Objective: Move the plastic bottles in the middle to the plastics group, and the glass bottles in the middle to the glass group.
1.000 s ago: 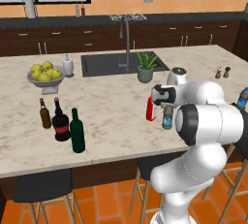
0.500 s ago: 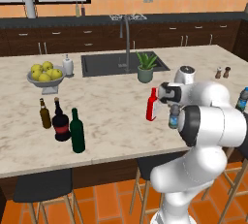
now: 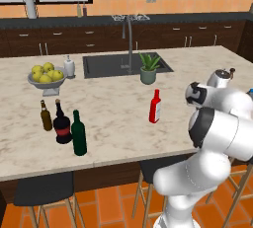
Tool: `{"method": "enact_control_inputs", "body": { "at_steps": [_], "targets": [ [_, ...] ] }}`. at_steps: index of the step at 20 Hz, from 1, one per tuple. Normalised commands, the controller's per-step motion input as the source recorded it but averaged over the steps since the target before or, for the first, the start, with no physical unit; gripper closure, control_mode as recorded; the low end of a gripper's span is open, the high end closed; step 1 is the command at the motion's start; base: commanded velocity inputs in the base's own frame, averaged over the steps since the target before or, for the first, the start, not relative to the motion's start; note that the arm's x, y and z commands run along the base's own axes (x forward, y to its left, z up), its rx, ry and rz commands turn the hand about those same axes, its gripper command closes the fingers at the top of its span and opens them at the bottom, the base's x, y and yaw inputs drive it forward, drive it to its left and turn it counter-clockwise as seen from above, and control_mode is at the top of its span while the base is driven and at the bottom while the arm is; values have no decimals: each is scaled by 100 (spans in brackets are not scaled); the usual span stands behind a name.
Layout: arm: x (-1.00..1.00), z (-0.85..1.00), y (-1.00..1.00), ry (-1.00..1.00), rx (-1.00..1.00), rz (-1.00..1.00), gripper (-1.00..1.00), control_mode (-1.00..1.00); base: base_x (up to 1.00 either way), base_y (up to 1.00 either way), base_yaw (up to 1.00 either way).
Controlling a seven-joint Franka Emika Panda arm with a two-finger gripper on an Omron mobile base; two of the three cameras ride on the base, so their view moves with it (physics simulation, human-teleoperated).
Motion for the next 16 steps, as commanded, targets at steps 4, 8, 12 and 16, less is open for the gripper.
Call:
{"method": "enact_control_inputs", "body": {
  "at_steps": [4,8,12,16],
  "targets": [
    [-22,27,-100,0,0,-8,100,-100,0,0,0],
    [-14,12,-100,0,0,-8,100,-100,0,0,0],
    [-6,0,-94,0,0,-11,100,-100,0,0,0],
    [-1,0,-70,0,0,-29,100,-100,0,0,0]
  ]
}}
